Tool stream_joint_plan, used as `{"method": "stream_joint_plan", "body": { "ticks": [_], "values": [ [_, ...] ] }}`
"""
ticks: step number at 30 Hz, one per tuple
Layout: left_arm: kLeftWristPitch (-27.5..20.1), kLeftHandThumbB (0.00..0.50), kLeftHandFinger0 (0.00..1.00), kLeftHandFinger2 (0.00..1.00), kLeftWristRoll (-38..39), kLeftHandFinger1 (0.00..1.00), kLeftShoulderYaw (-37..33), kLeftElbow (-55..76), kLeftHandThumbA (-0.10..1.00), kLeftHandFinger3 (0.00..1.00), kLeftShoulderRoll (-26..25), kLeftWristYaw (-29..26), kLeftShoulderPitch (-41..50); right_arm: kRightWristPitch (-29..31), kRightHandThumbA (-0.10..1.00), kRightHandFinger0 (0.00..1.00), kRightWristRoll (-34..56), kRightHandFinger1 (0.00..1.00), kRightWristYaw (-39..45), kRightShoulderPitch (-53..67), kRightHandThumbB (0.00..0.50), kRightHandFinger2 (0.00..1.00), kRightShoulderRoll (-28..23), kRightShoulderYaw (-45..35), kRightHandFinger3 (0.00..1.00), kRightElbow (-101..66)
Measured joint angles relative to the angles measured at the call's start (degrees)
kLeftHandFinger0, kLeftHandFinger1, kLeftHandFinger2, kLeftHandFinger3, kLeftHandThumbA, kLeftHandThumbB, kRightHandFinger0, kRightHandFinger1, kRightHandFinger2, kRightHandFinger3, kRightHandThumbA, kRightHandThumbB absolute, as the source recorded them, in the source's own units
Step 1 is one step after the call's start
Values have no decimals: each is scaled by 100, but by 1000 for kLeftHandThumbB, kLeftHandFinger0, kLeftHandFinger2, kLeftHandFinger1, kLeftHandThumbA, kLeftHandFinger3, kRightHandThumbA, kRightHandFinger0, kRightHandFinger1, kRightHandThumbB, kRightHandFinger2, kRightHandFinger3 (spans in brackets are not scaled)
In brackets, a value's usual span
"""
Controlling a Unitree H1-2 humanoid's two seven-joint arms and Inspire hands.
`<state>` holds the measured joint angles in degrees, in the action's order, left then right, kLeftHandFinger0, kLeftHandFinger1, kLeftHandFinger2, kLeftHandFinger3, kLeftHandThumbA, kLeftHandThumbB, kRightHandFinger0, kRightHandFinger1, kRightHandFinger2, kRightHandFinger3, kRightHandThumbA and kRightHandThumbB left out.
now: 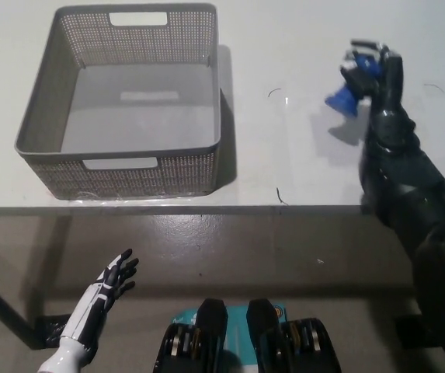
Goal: Use the right hand to pick up a chess pieces and put it into a container on the left hand side
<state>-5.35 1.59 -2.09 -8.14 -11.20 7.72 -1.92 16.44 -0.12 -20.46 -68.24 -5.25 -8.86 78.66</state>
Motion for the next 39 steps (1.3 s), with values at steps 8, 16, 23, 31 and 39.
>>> {"method": "stream_joint_plan", "body": {
  "ticks": [8, 16, 23, 31, 39],
  "values": [
    [0, 266, 1000, 1000, 0, 1000, -2, 0, 1000, 1000, -23, 2, -3, 231, -100, 0, -149, 138, -153, -360, 138, 530, 421, 435, 527, -741],
    [0, 292, 1000, 1000, -15, 1000, -11, 4, 1000, 1000, -57, 14, -16, 258, -100, 0, -210, 136, -187, -667, 143, 542, 1115, 643, 519, -860],
    [1, 297, 1000, 1000, -32, 1000, -30, 7, 1000, 1000, -64, 41, -25, 253, -100, 20, -330, 220, -287, -961, 130, 528, 1613, 894, 464, -580],
    [2, 286, 1000, 1000, -44, 1000, -37, 11, 1000, 1000, -72, 73, -48, 256, -100, 0, -551, 276, -367, -1002, 123, 761, 1832, 1394, 677, -37],
    [9, 289, 1000, 1000, -51, 1000, -41, 11, 1000, 1000, -98, 118, -140, 153, -100, 0, -700, 398, -302, -945, 154, 822, 1832, 1745, 824, 228]
  ]
}}
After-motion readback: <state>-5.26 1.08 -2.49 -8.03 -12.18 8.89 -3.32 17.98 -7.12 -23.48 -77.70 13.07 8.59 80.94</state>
